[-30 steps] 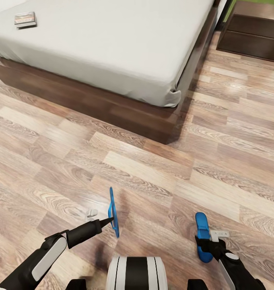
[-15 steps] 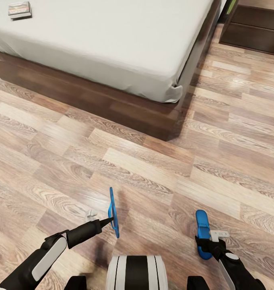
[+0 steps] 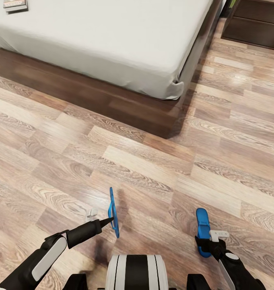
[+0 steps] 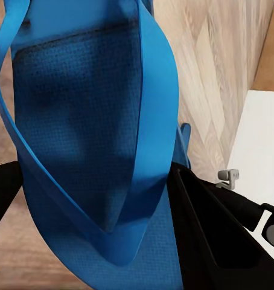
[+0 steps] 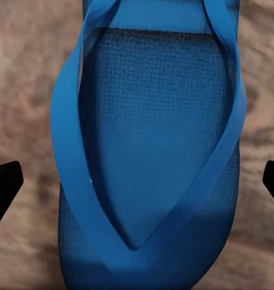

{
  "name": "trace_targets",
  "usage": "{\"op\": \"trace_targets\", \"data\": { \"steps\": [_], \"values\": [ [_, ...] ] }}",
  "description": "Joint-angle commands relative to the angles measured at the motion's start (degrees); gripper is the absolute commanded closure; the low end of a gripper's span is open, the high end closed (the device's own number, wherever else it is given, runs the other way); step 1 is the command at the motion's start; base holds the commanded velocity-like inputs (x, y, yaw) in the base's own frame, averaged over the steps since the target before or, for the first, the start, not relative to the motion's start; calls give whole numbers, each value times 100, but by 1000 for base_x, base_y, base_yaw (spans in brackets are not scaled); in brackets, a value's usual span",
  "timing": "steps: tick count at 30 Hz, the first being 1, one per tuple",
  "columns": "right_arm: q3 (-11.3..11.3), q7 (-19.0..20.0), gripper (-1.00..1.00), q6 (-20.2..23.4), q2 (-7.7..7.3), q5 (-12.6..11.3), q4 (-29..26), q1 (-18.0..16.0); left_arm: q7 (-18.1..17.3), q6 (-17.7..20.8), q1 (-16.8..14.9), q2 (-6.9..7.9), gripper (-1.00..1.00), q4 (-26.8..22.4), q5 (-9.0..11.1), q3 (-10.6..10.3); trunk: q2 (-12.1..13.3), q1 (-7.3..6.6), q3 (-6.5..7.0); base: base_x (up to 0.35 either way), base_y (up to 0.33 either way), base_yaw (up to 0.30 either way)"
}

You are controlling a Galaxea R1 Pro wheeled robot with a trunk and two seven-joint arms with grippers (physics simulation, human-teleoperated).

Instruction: In the bedroom, move the book from the bed onto either nightstand, and place the two sandals side by side next to the bed.

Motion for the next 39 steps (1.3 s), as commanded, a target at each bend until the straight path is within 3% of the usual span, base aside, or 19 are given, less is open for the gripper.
{"op": "trace_targets", "data": {
  "steps": [1, 11, 12, 25, 32, 39],
  "values": [
    [-33, 45, -100, 32, 5, 39, -12, 0, -9, 38, -3, 5, 100, -1, 47, -8, -1, -1, -3, 0, 0, 0],
    [-36, 45, -100, 32, -1, 39, -16, 0, -9, 38, -5, 5, 100, 0, 46, -8, -1, -1, -3, 0, 0, 0],
    [-34, 45, 100, 32, -2, 39, -18, 0, -9, 38, -4, 5, 100, 1, 46, -7, -1, -1, -3, 0, 0, 0],
    [-36, 45, 100, 29, -4, 39, -21, 0, -9, 40, -4, 5, 100, 2, 46, -4, -1, -1, -3, 0, 0, 0],
    [-36, 45, 100, 30, -12, 34, -26, 0, -9, 51, -3, 5, 100, 1, 46, -4, 3, -9, 64, 0, 0, 0],
    [-36, 45, 100, 32, -13, 32, -25, 0, -9, 55, -3, 5, 100, 0, 46, -4, 12, -27, 219, 0, 0, 0]
  ]
}}
